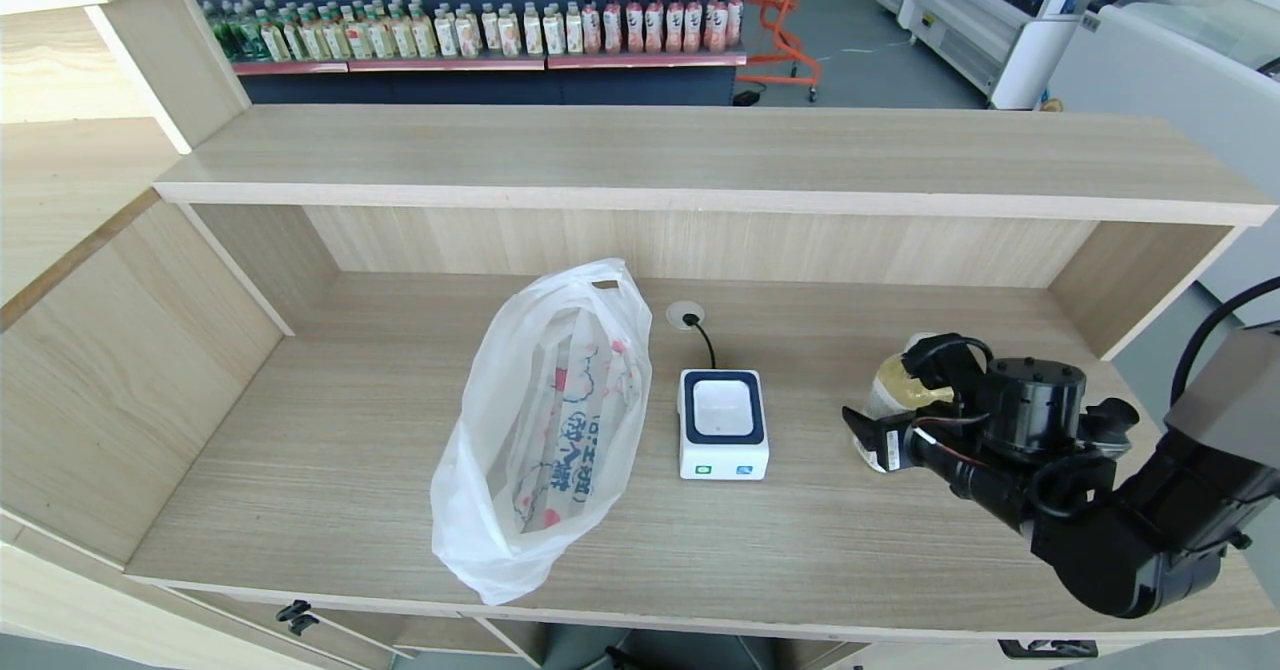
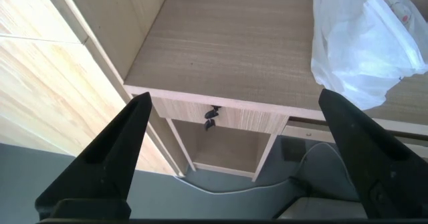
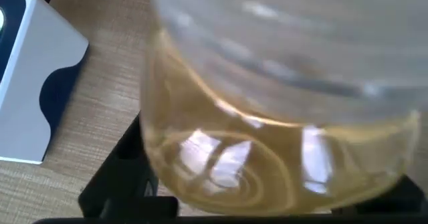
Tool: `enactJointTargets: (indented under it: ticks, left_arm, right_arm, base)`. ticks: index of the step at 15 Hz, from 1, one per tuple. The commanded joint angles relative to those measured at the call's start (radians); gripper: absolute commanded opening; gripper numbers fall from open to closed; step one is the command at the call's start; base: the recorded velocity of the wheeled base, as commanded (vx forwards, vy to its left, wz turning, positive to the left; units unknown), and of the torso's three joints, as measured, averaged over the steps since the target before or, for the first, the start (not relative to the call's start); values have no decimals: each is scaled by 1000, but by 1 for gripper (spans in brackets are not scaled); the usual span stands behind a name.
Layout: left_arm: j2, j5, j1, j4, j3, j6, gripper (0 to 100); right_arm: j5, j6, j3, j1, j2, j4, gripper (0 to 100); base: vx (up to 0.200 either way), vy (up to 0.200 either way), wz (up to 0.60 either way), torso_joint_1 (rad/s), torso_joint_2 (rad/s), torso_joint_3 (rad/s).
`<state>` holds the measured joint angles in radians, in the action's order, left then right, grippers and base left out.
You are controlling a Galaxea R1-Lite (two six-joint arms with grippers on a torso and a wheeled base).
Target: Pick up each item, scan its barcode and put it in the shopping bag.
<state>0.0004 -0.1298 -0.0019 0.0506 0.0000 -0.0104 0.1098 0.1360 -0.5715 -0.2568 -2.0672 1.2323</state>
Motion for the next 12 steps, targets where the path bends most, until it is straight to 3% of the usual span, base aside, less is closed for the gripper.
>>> enactJointTargets:
  ticks: [1,9,10,12]
  left_arm:
    - [0,-1,-1,0,0,0,100]
    - [0,-1,0,0,0,0,100]
    - [0,-1,0,0,0,0,100]
    - [0,-1,-1,0,0,0,100]
  right_arm:
    - [1,5,-31,-1,-1,1,0]
    - [-9,13,-16,5,73,-14,0]
    - [-28,-27,-31,18,141,-70,0]
    - [-151,-88,-74,60,342,-309,0]
  base:
    - [0,0,0,0,0,0]
    - [0,0,0,0,0,0]
    - [0,0,0,0,0,0]
    - [0,0,0,0,0,0]
